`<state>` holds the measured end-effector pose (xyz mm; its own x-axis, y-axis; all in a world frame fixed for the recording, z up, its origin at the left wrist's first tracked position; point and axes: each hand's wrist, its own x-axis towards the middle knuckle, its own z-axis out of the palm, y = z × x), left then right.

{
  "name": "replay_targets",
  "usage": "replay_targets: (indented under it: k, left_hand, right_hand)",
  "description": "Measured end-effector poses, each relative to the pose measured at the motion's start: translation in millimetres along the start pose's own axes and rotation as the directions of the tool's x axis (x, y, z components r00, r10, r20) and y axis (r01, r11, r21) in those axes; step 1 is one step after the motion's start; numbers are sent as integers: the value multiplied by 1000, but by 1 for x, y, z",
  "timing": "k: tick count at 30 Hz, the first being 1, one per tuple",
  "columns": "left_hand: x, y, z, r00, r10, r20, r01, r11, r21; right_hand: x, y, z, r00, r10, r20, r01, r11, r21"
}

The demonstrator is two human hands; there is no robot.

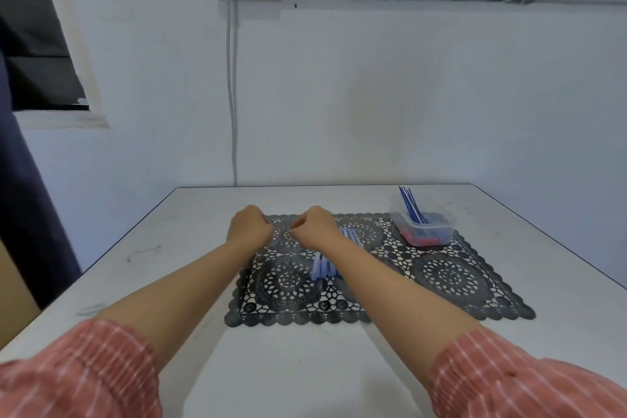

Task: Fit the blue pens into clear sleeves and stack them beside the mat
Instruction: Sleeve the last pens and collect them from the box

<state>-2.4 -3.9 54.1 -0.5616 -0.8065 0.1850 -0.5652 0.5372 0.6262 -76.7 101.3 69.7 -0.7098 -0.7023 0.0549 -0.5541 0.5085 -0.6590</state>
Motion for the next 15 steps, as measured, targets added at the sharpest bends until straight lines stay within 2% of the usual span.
replay_targets:
  k: [3,9,12,15]
  left_hand:
    - [14,-26,-12,994,-108,-8,109,992,68]
    - [19,-46,-26,934,-311,177,282,944,173]
    - [19,-51,-27,918,-341,202,312,936,165]
    - [16,-52,-30,933,-316,171,284,941,185]
  right_hand:
    - [5,-14,24,999,12,35,-15,996,92]
    - [19,-36,65,998,46,50,-49,996,73]
    - [24,-45,74,998,27,52,-28,1000,14]
    - [32,-46,76,997,-24,72,35,986,-166]
